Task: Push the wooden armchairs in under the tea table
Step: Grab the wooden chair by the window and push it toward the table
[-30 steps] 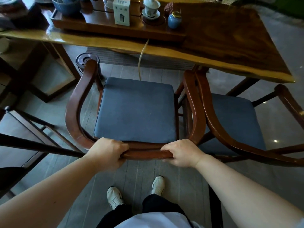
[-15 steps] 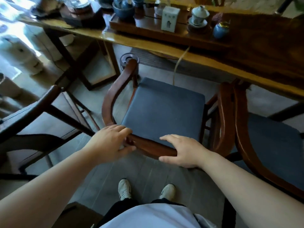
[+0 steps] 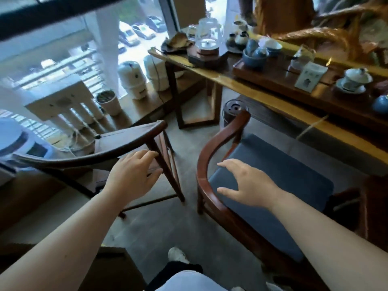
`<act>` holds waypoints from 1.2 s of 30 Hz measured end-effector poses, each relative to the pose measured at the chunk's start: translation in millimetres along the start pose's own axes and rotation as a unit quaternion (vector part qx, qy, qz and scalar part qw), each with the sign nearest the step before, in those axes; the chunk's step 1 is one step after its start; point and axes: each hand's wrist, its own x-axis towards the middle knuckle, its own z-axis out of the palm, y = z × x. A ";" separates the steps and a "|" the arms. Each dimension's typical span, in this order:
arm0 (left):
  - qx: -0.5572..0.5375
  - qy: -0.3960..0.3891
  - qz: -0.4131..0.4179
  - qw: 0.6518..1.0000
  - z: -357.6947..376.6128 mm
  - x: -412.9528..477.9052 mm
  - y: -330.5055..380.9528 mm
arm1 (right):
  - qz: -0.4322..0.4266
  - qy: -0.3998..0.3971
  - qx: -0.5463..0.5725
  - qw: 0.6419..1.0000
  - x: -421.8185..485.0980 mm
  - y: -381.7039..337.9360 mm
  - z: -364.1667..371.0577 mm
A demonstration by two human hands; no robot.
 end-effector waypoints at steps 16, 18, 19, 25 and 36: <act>-0.010 0.016 -0.195 0.981 -13.3 -5.6 -183.2 | -0.095 -0.054 0.001 0.994 166.9 -89.2 40.7; -0.009 0.011 -0.207 0.978 -11.5 -8.0 -193.6 | -0.109 -0.072 -0.006 0.991 183.1 -97.4 46.4; -0.010 0.009 -0.213 0.977 -9.8 -8.6 -200.0 | -0.117 -0.077 -0.006 0.990 194.1 -101.4 48.8; 0.017 -0.046 -0.185 0.982 -5.3 3.1 -227.8 | -0.181 -0.080 -0.009 0.980 266.6 -123.7 60.4; -0.001 -0.183 -0.174 0.968 9.8 26.0 -272.0 | -0.263 -0.305 -0.063 0.913 384.0 -146.2 90.4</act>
